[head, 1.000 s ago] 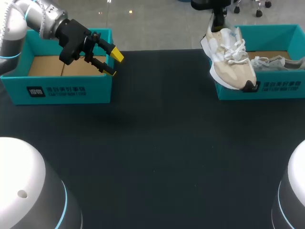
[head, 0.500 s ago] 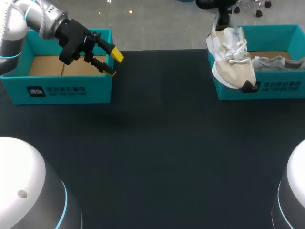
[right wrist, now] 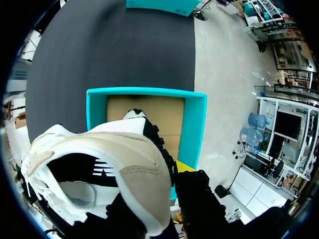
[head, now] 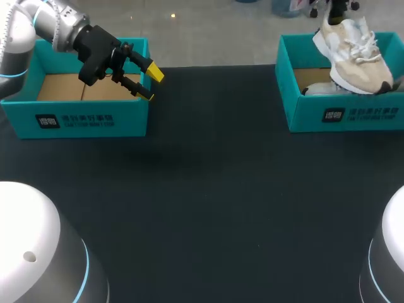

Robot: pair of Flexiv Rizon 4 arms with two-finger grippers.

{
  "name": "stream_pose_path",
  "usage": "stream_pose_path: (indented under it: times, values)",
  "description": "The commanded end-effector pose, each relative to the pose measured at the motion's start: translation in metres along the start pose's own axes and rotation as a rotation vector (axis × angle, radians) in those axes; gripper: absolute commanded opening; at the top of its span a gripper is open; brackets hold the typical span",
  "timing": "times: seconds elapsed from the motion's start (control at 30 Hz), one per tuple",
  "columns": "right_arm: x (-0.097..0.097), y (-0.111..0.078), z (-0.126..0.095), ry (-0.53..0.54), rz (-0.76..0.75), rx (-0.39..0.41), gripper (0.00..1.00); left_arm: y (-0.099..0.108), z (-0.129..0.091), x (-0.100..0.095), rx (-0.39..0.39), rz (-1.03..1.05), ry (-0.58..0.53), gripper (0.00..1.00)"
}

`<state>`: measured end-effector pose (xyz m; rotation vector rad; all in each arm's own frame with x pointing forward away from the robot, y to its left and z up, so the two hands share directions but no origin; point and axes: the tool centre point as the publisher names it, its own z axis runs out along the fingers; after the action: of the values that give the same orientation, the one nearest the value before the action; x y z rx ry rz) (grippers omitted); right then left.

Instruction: Take the shoe out of the shoebox, open the shoe tongue, remove and reinsert the insole, then place the shoe into the shoebox

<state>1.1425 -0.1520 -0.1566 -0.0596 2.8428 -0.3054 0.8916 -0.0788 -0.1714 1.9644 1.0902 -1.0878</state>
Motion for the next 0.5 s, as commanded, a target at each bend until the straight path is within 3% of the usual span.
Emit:
stream_pose_path:
  times: [0.03, 0.17, 0.5]
  values:
    - [-0.004, -0.013, 0.003, 0.011, -0.002, -0.005, 0.00, 0.000, 0.000, 0.000, 0.001, 0.001, 0.004, 1.00]
    - [-0.004, -0.032, 0.009, 0.022, 0.027, 0.041, 0.00, 0.000, 0.000, 0.000, 0.001, 0.001, 0.004, 1.00]
    - [-0.004, -0.032, 0.009, 0.022, 0.027, 0.041, 0.00, 0.000, 0.000, 0.000, 0.001, 0.001, 0.004, 1.00]
